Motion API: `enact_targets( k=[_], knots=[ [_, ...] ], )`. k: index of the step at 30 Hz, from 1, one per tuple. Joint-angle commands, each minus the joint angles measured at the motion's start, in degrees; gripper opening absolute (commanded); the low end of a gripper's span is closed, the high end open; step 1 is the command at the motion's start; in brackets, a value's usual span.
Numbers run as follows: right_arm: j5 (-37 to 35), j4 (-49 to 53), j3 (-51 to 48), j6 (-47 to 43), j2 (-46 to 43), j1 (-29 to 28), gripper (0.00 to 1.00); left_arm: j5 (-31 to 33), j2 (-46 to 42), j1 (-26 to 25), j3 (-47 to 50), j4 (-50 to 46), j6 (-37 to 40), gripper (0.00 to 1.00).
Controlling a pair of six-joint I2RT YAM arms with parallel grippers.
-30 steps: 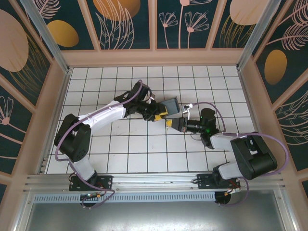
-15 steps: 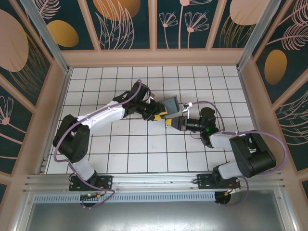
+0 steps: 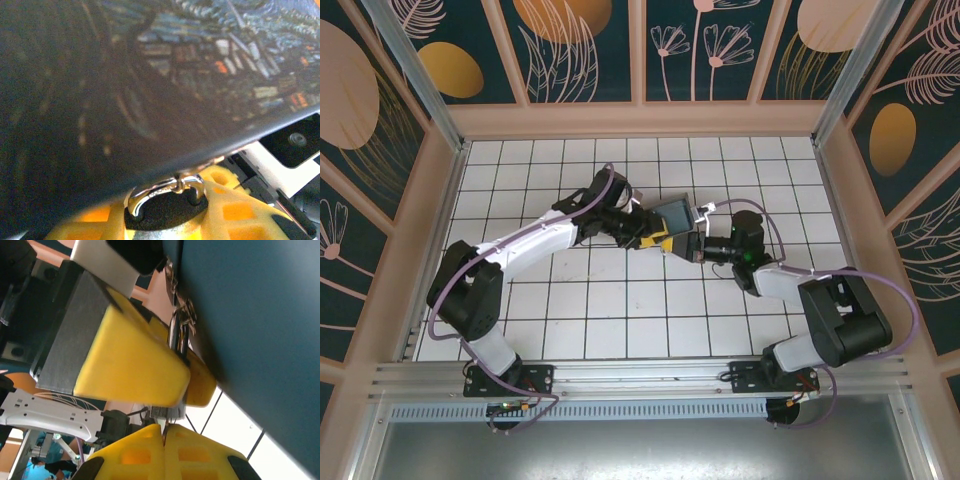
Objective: Unlock a padlock with a key
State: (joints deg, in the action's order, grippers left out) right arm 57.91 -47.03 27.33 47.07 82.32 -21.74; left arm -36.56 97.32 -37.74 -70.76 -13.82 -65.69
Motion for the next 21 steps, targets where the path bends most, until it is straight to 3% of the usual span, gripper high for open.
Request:
enact_targets(
  k=[1,10,13,17,21],
  knots=[
    [-6.88,-1.66,3.25,1.85,1.1,-0.38,0.02,-4.66,-2.65,-2.34,0.67,1.67,-0.82,0.14],
    [-16.39,-2.89,4.13,4.83,-0.22,-2.65,0.1,-6.0,-3.7,-2.17,1.77,4.4,-3.7,0.13],
    [-15.57,-0.88,4.1,3.39,-1.6,-2.57,0.22,-5.0,-4.53,-0.66,3.17,5.08,-4.96,0.13],
    [-15.5,10.12,2.95,-3.45,-6.43,-1.48,0.4,-3.48,-6.39,3.13,5.18,5.48,-5.95,0.12],
    [-14.07,19.03,2.23,-9.71,-9.89,-0.21,0.46,-3.17,-6.36,4.97,5.04,4.14,-5.5,0.12]
  ],
)
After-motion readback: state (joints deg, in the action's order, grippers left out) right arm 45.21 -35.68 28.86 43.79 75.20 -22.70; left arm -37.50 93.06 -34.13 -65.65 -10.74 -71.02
